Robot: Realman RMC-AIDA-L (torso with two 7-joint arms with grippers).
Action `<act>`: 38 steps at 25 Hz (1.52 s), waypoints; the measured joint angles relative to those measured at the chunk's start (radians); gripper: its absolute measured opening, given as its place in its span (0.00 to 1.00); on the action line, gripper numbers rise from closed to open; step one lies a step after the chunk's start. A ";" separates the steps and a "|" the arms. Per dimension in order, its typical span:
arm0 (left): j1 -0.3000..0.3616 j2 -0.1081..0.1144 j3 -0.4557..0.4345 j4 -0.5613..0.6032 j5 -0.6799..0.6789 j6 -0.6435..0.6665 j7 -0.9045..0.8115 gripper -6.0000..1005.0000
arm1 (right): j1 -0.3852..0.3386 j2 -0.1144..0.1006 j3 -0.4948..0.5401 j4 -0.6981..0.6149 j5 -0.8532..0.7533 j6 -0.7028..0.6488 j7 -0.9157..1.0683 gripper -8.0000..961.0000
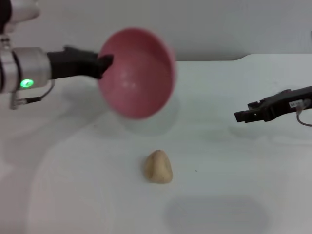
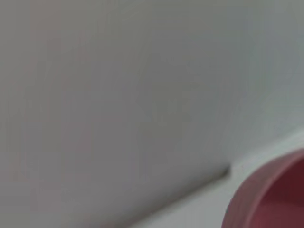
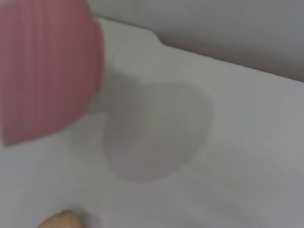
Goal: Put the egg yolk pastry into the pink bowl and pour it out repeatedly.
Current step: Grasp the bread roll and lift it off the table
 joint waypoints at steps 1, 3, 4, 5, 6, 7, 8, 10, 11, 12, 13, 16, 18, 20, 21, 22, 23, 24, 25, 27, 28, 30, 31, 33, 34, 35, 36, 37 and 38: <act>-0.048 0.000 -0.111 0.002 0.150 0.156 -0.133 0.01 | 0.006 0.000 -0.010 0.000 -0.001 0.000 0.000 0.49; -0.069 0.000 -0.165 0.007 0.237 0.236 -0.204 0.01 | 0.016 0.000 -0.029 0.001 -0.001 0.000 0.000 0.48; -0.081 0.000 -0.200 0.016 0.293 0.288 -0.252 0.01 | 0.020 0.000 -0.038 0.001 -0.001 0.002 0.000 0.48; -0.090 0.000 -0.232 0.026 0.343 0.333 -0.294 0.01 | 0.025 0.000 -0.048 0.001 -0.002 0.004 0.000 0.48; -0.093 0.000 -0.268 0.045 0.398 0.381 -0.332 0.01 | 0.030 0.000 -0.058 0.001 -0.002 0.008 0.002 0.48; -0.093 0.000 -0.290 0.063 0.432 0.421 -0.359 0.01 | 0.035 0.001 -0.072 0.001 -0.002 0.012 0.004 0.48; -0.090 0.000 -0.309 0.087 0.464 0.459 -0.380 0.01 | 0.038 0.002 -0.091 0.001 0.000 0.017 0.004 0.48; -0.075 -0.001 -0.334 0.139 0.504 0.524 -0.411 0.01 | 0.044 0.004 -0.137 0.001 0.007 0.024 0.004 0.47; -0.060 -0.001 -0.341 0.179 0.525 0.564 -0.429 0.01 | 0.047 0.005 -0.175 0.001 0.017 0.026 0.001 0.47; -0.050 -0.002 -0.342 0.210 0.542 0.593 -0.440 0.01 | 0.050 0.005 -0.205 0.001 0.026 0.027 -0.001 0.47; -0.038 -0.003 -0.340 0.245 0.571 0.625 -0.456 0.01 | 0.055 0.006 -0.240 0.001 0.040 0.027 -0.001 0.47; -0.025 -0.004 -0.336 0.295 0.649 0.697 -0.485 0.01 | 0.075 0.007 -0.334 0.008 0.089 0.043 0.001 0.47; -0.027 -0.004 -0.336 0.302 0.683 0.731 -0.489 0.01 | 0.088 0.007 -0.380 0.018 0.128 0.060 0.004 0.47; -0.028 -0.006 -0.320 0.298 0.694 0.744 -0.489 0.01 | 0.101 0.007 -0.421 0.037 0.184 0.089 0.005 0.46; -0.026 -0.007 -0.308 0.296 0.696 0.745 -0.489 0.01 | 0.107 0.008 -0.439 0.050 0.207 0.106 0.005 0.46; -0.025 -0.007 -0.295 0.295 0.701 0.745 -0.489 0.01 | 0.115 0.008 -0.458 0.067 0.226 0.124 0.004 0.46; -0.023 -0.007 -0.278 0.294 0.710 0.745 -0.490 0.01 | 0.133 0.008 -0.488 0.097 0.241 0.146 0.004 0.46; -0.022 -0.007 -0.264 0.293 0.719 0.744 -0.491 0.01 | 0.138 0.008 -0.494 0.105 0.243 0.151 0.004 0.46; -0.022 -0.007 -0.254 0.292 0.727 0.744 -0.492 0.01 | 0.157 0.008 -0.514 0.130 0.245 0.160 0.004 0.46; -0.025 -0.008 -0.231 0.290 0.741 0.743 -0.495 0.01 | 0.186 0.009 -0.545 0.172 0.250 0.166 0.005 0.46; -0.026 -0.008 -0.217 0.290 0.745 0.739 -0.498 0.01 | 0.199 0.010 -0.558 0.193 0.257 0.170 0.006 0.45; -0.029 -0.008 -0.195 0.290 0.748 0.727 -0.503 0.01 | 0.213 0.011 -0.583 0.226 0.276 0.182 0.006 0.45; -0.030 -0.008 -0.189 0.290 0.748 0.720 -0.504 0.01 | 0.217 0.011 -0.591 0.236 0.283 0.188 0.007 0.45; -0.033 -0.008 -0.174 0.290 0.748 0.709 -0.505 0.00 | 0.221 0.012 -0.613 0.258 0.307 0.208 0.008 0.45; -0.035 -0.008 -0.169 0.290 0.749 0.708 -0.507 0.01 | 0.221 0.012 -0.621 0.269 0.318 0.216 0.009 0.45; -0.039 -0.008 -0.161 0.290 0.749 0.706 -0.509 0.01 | 0.223 0.012 -0.625 0.280 0.329 0.220 0.009 0.45; -0.041 -0.008 -0.157 0.289 0.749 0.705 -0.510 0.01 | 0.225 0.013 -0.629 0.294 0.339 0.225 0.009 0.44; -0.043 -0.008 -0.152 0.289 0.749 0.703 -0.512 0.01 | 0.227 0.013 -0.633 0.309 0.346 0.229 0.009 0.44; -0.045 -0.008 -0.146 0.289 0.749 0.701 -0.513 0.01 | 0.228 0.013 -0.636 0.320 0.349 0.233 0.009 0.44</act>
